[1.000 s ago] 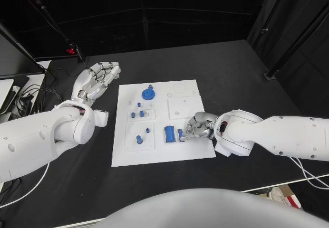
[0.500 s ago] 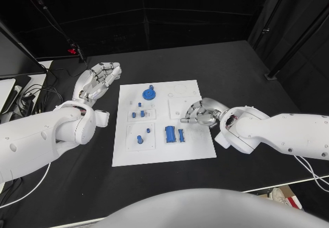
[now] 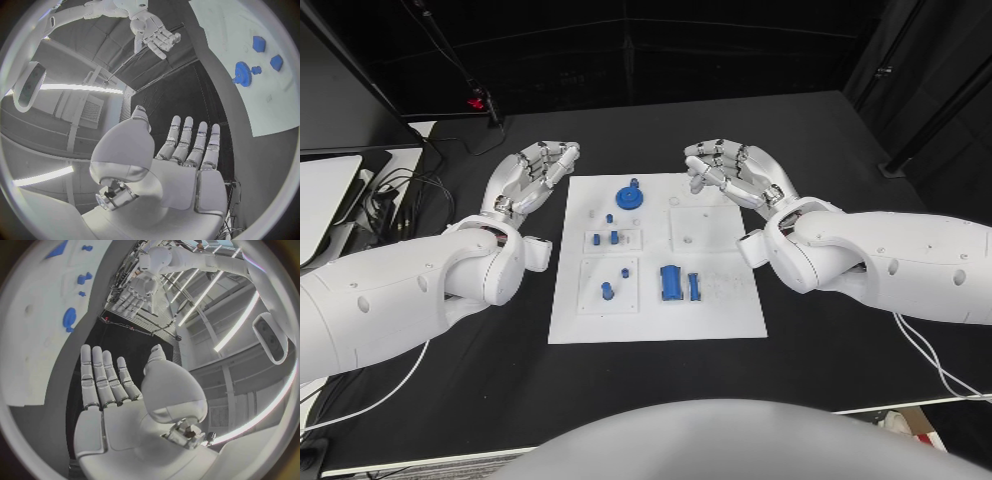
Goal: Assemble the parts on the task board
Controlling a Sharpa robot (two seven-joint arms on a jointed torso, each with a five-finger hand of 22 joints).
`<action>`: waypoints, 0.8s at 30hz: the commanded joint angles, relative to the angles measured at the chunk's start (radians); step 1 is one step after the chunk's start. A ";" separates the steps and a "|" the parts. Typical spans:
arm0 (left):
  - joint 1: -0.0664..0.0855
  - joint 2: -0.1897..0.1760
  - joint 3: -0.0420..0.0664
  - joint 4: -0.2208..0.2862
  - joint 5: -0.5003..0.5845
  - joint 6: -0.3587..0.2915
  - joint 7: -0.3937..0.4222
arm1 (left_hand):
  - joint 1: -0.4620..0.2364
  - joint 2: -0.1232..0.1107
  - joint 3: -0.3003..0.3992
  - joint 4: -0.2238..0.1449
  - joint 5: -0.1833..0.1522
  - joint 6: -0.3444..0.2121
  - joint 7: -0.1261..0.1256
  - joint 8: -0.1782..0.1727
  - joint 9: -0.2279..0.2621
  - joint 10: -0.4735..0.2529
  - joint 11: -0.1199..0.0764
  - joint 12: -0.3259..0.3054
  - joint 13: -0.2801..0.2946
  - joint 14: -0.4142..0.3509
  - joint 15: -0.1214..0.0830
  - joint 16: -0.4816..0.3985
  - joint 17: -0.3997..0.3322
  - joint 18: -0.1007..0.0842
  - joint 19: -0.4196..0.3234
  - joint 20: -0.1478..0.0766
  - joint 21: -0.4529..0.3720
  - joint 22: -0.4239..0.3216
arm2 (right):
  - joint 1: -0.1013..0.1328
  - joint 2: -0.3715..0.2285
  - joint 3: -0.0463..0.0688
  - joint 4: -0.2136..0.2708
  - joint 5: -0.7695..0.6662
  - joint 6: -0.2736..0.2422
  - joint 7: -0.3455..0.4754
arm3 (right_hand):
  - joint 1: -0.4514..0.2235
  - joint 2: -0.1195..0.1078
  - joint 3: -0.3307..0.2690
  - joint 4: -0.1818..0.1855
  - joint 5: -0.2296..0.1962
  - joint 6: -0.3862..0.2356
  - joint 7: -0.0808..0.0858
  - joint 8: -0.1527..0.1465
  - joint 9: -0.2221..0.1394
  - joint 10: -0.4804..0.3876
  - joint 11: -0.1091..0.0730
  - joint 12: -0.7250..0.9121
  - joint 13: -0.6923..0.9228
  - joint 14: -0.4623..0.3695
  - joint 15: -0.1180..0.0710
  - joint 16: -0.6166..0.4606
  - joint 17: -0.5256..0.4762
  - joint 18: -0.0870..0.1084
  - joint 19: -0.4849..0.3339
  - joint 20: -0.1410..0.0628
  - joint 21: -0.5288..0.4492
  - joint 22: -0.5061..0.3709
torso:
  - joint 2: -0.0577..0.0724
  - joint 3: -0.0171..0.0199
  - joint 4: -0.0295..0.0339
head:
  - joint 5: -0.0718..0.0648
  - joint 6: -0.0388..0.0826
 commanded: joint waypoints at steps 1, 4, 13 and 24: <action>-0.002 -0.003 0.001 0.009 0.001 -0.023 0.240 | -0.024 -0.055 0.036 0.003 -0.008 -0.021 -0.004 -0.020 0.000 -0.018 0.007 0.001 -0.002 -0.014 -0.054 0.006 -0.001 0.019 -0.031 -0.014 -0.012 -0.027 | 0.003 0.022 0.000 -0.015 0.119 0.049 0.206 | -0.115 -0.125 0.117 0.002 -0.043 -0.112 -0.056 -0.005 -0.006 -0.118 0.010 -0.089 -0.080 -0.126 0.019 -0.092 -0.079 -0.014 -0.084 0.012 -0.100 -0.074 | 0.000 0.0000 0.0021 | 0.023 0.019; -0.007 -0.007 0.001 0.018 0.001 -0.035 0.259 | -0.056 -0.107 0.093 0.004 -0.015 -0.030 0.023 -0.021 0.002 -0.045 -0.028 0.002 0.000 -0.051 -0.087 0.004 0.000 0.044 -0.071 -0.028 -0.022 -0.061 | 0.003 0.047 0.000 -0.034 0.127 0.054 0.222 | -0.214 -0.217 0.203 0.019 -0.072 -0.162 -0.107 0.026 0.001 -0.234 -0.016 -0.135 -0.132 -0.281 -0.003 -0.160 -0.138 -0.032 -0.185 0.034 -0.207 -0.148 | 0.000 -0.0010 0.0001 | 0.031 0.031; -0.016 -0.010 0.008 0.027 0.005 -0.031 -0.006 | -0.650 -0.046 0.195 -0.161 -0.113 -0.274 -0.027 -0.348 -0.064 -0.248 -0.151 -0.354 -0.066 -0.174 -0.230 -0.425 -0.066 -0.076 -0.212 -0.168 -0.079 -0.287 | -0.001 0.060 0.002 -0.045 0.103 0.028 0.150 | -0.683 -0.100 0.313 -0.140 -0.156 -0.282 -0.143 -0.223 -0.172 -0.412 -0.132 -0.290 -0.479 -0.456 -0.099 -0.376 -0.489 -0.106 -0.443 -0.094 -0.417 -0.685 | -0.002 -0.0005 0.0006 | 0.031 0.045; -0.131 -0.063 0.174 0.154 0.110 -0.218 -0.116 | -1.148 -0.046 0.195 -0.293 -0.193 -0.446 -0.097 -0.610 -0.064 -0.398 -0.151 -0.641 -0.066 -0.174 -0.230 -0.776 -0.066 -0.076 -0.320 -0.282 -0.079 -0.464 | -0.037 0.137 0.053 -0.079 0.304 -0.084 0.078 | -1.117 -0.100 0.313 -0.282 -0.228 -0.366 -0.143 -0.476 -0.328 -0.547 -0.233 -0.443 -0.763 -0.578 -0.185 -0.572 -0.770 -0.106 -0.582 -0.220 -0.417 -1.000 | -0.056 -0.0063 -0.0393 | 0.085 0.147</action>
